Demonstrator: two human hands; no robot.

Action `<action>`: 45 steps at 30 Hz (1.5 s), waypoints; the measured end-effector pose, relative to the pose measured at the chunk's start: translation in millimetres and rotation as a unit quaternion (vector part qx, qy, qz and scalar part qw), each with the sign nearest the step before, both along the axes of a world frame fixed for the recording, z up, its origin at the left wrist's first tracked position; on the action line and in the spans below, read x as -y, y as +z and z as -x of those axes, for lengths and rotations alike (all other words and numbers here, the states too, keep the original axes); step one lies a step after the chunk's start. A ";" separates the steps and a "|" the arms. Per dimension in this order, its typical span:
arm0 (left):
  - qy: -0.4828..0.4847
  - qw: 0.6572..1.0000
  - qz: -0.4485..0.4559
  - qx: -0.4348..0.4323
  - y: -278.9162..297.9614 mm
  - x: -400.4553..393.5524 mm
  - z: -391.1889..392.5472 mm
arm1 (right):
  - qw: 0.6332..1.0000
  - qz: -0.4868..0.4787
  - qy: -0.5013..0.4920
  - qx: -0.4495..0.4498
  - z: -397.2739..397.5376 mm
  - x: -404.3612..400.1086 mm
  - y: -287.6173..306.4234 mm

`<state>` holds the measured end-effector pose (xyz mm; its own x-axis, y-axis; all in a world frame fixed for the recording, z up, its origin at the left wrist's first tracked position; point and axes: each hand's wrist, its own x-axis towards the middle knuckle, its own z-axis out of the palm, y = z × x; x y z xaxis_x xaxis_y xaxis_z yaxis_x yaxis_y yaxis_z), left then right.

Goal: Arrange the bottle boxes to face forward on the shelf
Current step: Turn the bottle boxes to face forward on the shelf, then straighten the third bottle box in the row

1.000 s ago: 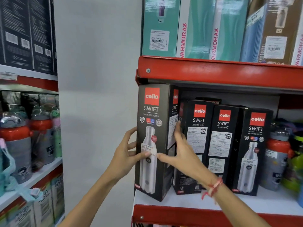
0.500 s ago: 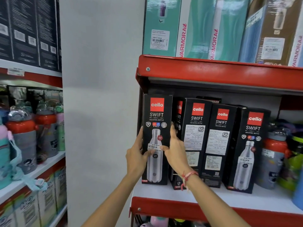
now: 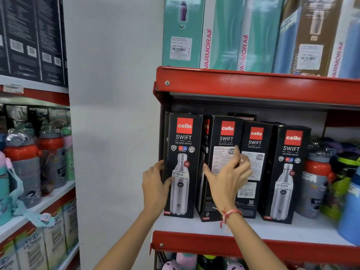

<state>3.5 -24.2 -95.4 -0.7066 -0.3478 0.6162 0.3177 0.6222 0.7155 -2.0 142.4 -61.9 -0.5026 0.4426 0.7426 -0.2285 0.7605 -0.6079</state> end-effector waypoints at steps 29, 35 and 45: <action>-0.131 0.991 -0.015 -0.017 41.5 -106.1 -23.4 | 0.851 0.011 0.509 0.128 -2.1 -105.4 35.7; -0.076 0.997 0.021 0.006 27.9 -117.6 -13.4 | 0.885 0.022 0.446 0.128 7.9 -100.4 17.6; -0.039 0.998 0.024 0.037 24.4 -134.8 7.7 | 0.969 -0.101 0.225 -0.023 15.2 -108.0 15.7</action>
